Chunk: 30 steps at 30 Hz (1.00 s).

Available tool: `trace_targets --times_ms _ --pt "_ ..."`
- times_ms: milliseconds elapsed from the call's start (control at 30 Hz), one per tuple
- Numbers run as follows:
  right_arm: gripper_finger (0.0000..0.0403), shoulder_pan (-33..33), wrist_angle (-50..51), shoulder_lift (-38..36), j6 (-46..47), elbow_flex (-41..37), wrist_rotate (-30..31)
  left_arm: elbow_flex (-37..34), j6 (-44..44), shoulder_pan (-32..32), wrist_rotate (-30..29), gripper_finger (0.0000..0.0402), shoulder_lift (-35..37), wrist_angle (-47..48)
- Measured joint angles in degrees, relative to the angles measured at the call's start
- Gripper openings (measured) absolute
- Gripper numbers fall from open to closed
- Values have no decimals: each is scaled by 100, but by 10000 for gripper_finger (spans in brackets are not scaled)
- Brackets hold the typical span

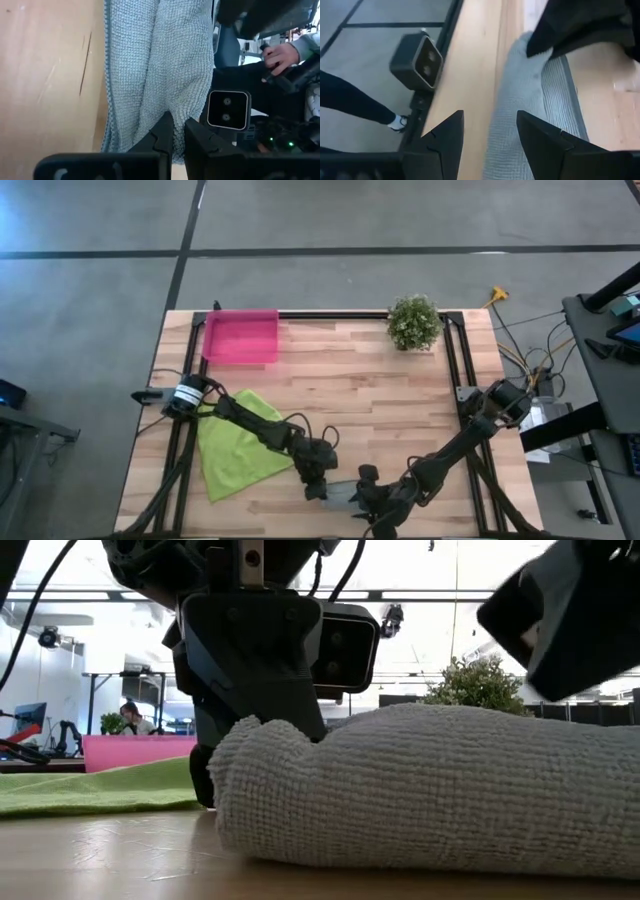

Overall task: Roll microfiber towels into tight, uniform cylinder then place into a basket
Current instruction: Roll the blue microfiber cloth

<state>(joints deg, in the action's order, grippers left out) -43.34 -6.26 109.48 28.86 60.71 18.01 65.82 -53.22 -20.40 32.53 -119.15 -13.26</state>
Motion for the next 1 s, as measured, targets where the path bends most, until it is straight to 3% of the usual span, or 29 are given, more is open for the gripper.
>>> trace_targets --times_ms 733,1000 --pt "178 38 -259 607 192 -85 126 -9 126 0 28 8 -2 -200" --pt "156 39 -293 678 882 -83 164 -11 146 0 59 8 -2 -225"
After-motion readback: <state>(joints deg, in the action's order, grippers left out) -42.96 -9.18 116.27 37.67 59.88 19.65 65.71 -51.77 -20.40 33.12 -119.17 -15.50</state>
